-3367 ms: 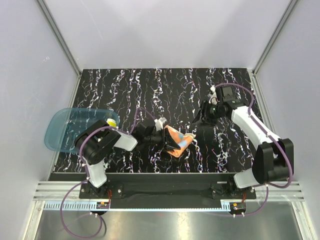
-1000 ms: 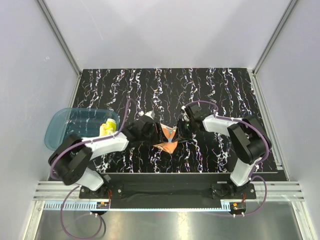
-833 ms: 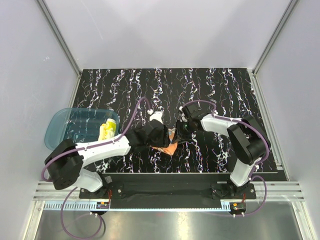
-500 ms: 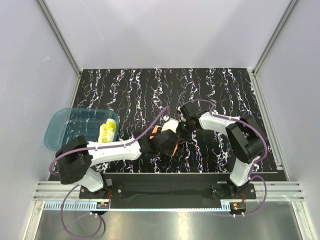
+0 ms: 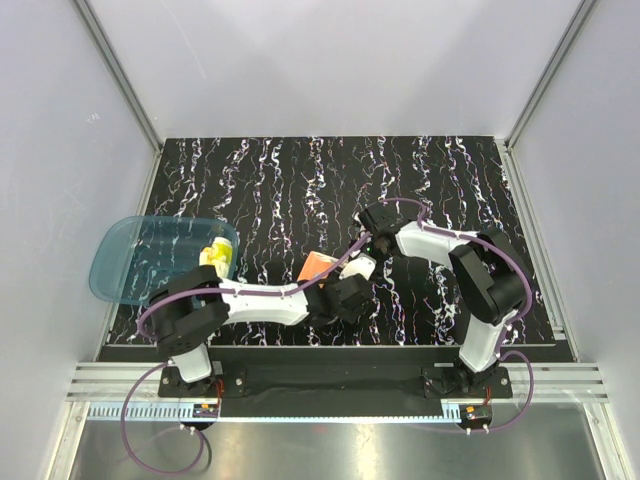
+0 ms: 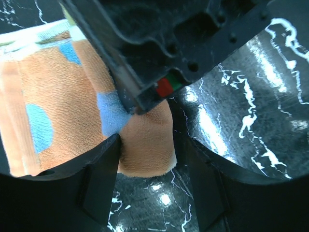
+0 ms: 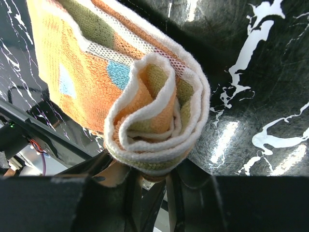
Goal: Roll the towels
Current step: Roll the towel
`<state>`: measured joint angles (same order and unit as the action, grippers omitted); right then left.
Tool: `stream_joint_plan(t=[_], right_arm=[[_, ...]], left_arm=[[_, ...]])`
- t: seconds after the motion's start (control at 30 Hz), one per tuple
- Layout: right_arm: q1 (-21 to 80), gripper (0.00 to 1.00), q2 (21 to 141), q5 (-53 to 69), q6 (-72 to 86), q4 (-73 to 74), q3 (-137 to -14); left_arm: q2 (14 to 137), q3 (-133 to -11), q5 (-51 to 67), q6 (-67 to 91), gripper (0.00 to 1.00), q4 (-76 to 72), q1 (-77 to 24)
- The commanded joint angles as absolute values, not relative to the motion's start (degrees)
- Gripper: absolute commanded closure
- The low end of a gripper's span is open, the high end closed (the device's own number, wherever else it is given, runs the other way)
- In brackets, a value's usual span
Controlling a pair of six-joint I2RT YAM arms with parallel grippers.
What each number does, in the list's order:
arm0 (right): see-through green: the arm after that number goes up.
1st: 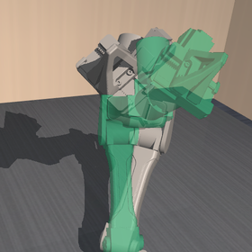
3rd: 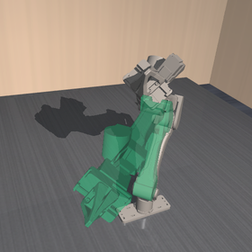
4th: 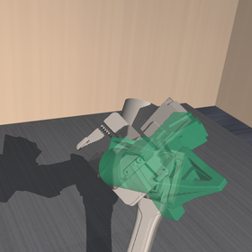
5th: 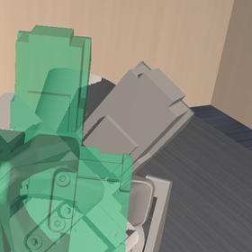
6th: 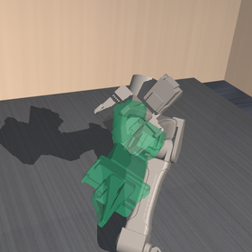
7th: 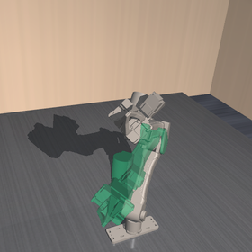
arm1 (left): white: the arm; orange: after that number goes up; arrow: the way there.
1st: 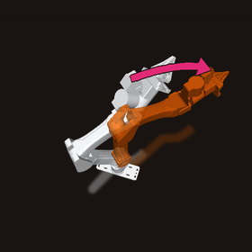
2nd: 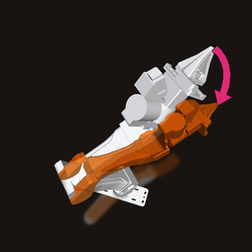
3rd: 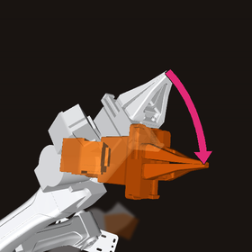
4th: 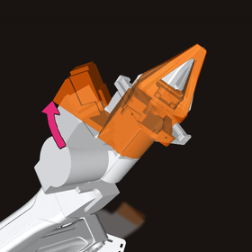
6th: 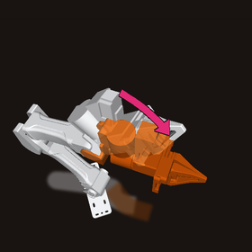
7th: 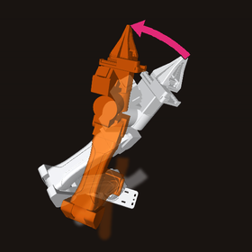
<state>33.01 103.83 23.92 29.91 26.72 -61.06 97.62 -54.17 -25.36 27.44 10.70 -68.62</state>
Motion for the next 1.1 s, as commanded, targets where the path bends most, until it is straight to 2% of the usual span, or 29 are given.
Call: stream_joint_plan(t=[0.0, 0.2, 0.3, 0.33, 0.4, 0.43, 0.67, 0.87, 1.0, 1.03, 1.07], right_arm=[[34.0, 0.72, 105.2, 21.8, 28.5, 29.1, -62.3], [34.0, 0.66, 105.9, 22.6, 28.2, 29.8, -63.5], [34.1, 0.52, 106.1, 22.7, 27.5, 30.4, -64.8], [34.0, 0.44, 106.3, 22.8, 26.6, 31.2, -65.7], [33.8, 0.42, 106.9, 22.5, 26.1, 32.5, -67.1], [33.4, 0.38, 107.0, 22.6, 25.8, 32.6, -68.2], [30.1, 0.36, 111.0, 27.3, 25.1, 30.9, -71.8], [26.9, 0.39, 116.7, 29.1, 24.5, 28.5, -71.4], [24.9, 0.56, 115.7, 29.2, 24.2, 27.4, -69.0], [24.6, 0.70, 115.4, 29.3, 24.1, 27.4, -68.2], [24.3, 0.74, 114.6, 29.3, 24.0, 27.3, -67.8]], left_arm=[[99.0, -54.0, -26.2, 27.3, 0.40, 6.7, -68.9], [99.4, -49.8, -26.8, 29.4, 0.46, 4.9, -70.3], [99.8, -47.3, -26.9, 30.7, 0.51, 4.3, -70.9], [100.0, -46.6, -26.5, 30.7, 0.55, 3.9, -71.0], [100.1, -44.3, -24.5, 30.7, 0.57, 1.9, -71.0], [99.8, -43.6, -24.1, 30.8, 0.60, 1.3, -71.1], [96.1, -40.1, -21.9, 30.5, 0.65, -1.6, -71.1], [94.7, -40.6, -22.8, 31.3, 0.66, -0.3, -70.8], [93.4, -40.2, -21.4, 32.6, 0.69, -0.2, -69.7], [93.0, -39.9, -20.8, 32.9, 0.69, -0.4, -69.3], [91.9, -39.3, -19.5, 33.0, 0.69, -0.7, -68.6]])
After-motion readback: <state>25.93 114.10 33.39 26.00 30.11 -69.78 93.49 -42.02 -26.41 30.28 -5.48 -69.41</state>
